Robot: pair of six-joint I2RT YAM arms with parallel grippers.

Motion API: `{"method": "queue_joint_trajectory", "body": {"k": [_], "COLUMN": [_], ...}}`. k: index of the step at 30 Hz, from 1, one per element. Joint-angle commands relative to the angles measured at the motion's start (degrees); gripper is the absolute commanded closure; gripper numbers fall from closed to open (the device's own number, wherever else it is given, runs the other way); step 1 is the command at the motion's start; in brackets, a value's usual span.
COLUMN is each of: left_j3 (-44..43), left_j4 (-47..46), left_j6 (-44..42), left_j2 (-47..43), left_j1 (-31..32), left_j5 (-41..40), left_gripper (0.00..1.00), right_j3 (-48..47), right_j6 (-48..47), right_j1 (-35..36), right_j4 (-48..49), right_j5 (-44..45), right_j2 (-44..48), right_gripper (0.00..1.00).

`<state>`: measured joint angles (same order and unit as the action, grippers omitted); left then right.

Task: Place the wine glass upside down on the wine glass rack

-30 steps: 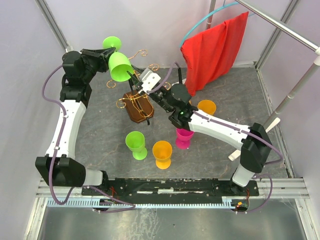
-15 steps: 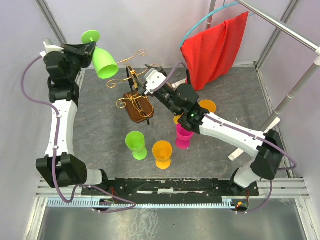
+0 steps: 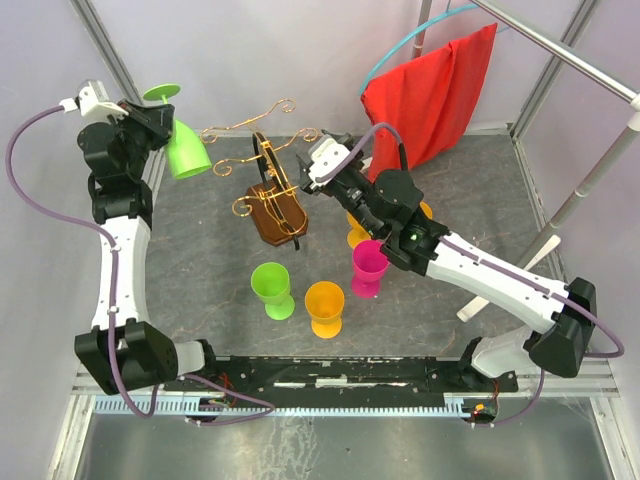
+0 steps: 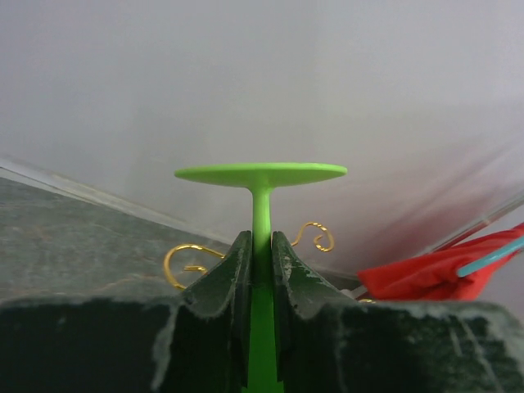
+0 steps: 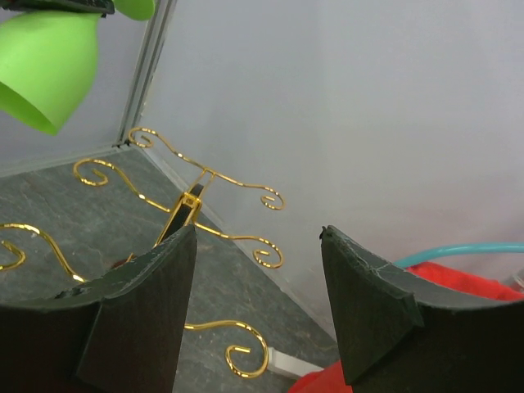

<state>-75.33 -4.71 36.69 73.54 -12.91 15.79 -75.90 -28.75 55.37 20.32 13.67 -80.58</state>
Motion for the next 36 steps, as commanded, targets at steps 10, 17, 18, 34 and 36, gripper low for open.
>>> {"method": "queue_joint_trajectory", "body": {"k": [10,17,18,34,36], "left_j3": [20.4,37.5,39.0,44.9,44.5], "left_j4": [-25.7,-54.6,-58.6,-86.0,-85.9], "left_j6": [-24.4,-21.0,-20.3,-16.1,-17.1], "left_j2": [-6.9,-6.5,-5.5,9.5,10.4], "left_j1": [-0.7,-0.7,-0.7,0.7,1.1], "left_j5": [1.3,4.1,4.5,8.7,8.7], "left_gripper": [0.97,0.97,0.97,0.97,0.97], "right_j3": [-1.2,0.5,0.7,1.7,1.5], "right_j6": [0.1,-1.6,-1.7,-2.5,-2.6], "right_j1": [-0.1,-0.6,-0.6,-1.3,-1.3], "right_j4": [-11.6,-10.9,-10.7,-9.1,-9.1], "right_j5": [2.4,2.9,2.9,2.2,2.2], "right_j2": [7.0,7.0,6.9,4.5,4.1], "right_gripper": [0.27,0.26,0.26,0.26,0.26]}}
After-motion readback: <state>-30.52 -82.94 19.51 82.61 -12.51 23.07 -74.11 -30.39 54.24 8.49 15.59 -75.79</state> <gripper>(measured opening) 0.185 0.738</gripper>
